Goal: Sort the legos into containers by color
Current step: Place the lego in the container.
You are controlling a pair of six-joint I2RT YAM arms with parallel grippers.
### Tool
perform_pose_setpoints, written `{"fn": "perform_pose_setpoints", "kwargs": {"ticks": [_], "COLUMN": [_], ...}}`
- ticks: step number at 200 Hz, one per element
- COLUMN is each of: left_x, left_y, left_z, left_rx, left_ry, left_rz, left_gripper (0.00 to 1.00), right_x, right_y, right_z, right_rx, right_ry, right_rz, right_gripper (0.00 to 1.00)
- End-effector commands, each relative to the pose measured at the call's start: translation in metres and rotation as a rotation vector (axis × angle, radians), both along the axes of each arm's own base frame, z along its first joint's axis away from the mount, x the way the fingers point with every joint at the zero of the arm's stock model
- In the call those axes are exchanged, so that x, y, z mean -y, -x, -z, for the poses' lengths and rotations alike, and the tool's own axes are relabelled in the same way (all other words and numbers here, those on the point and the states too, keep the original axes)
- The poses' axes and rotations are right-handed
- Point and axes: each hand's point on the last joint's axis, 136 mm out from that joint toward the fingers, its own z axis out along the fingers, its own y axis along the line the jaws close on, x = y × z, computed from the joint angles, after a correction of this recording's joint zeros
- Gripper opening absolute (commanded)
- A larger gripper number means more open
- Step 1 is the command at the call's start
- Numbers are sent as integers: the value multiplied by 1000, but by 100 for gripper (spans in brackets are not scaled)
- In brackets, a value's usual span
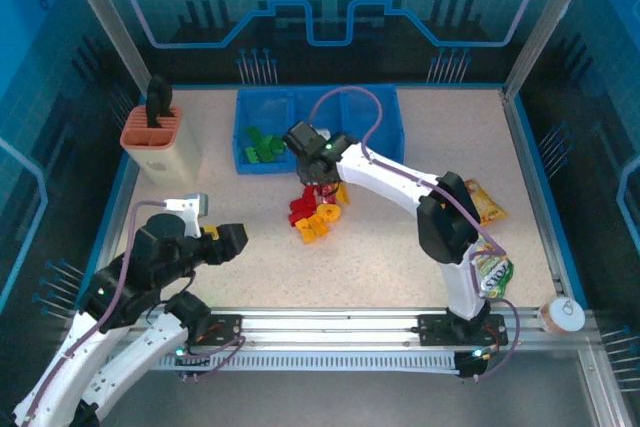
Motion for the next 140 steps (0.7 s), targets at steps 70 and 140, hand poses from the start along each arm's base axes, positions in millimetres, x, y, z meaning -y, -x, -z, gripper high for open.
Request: {"fn": "perform_pose_setpoints", "kwargs": {"ticks": [70, 140], "left_x": [6, 7], "left_y": [0, 1], "left_z": [-5, -6], "left_rx": [36, 43], "left_ry": [-2, 10], "left_rz": [44, 49], "left_gripper": [77, 77], "right_x": [-95, -121], "right_y": [-30, -48], "right_z": [-22, 1], "right_rx": [45, 52], "right_ry": [-139, -171], "right_rz": [-234, -224], "right_gripper": [27, 28]}}
